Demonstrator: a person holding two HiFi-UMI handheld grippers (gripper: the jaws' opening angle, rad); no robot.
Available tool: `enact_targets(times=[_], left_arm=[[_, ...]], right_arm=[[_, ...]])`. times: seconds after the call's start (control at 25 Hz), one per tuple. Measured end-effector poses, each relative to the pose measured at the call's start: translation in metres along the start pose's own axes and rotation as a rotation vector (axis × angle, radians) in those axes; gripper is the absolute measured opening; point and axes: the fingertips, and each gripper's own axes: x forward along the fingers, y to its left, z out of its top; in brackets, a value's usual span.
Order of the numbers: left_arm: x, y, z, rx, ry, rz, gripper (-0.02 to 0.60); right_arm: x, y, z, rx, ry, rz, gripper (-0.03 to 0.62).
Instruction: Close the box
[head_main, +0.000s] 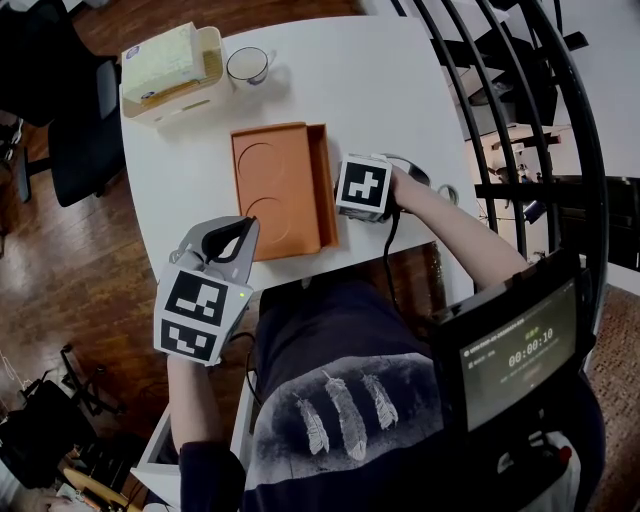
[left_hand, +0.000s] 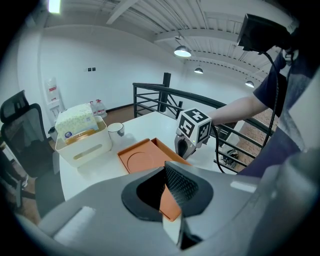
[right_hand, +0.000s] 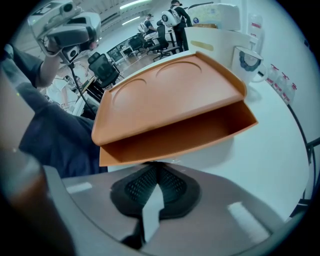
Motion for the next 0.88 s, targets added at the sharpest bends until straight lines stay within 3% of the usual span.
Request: enact_targets(times=[0.88], left_arm=[[0.002, 0.011, -0.006, -0.007, 0.007, -0.009, 0.014]], right_arm=[[0.004, 0.006, 0.033, -0.067, -0.003, 0.014, 0.005]])
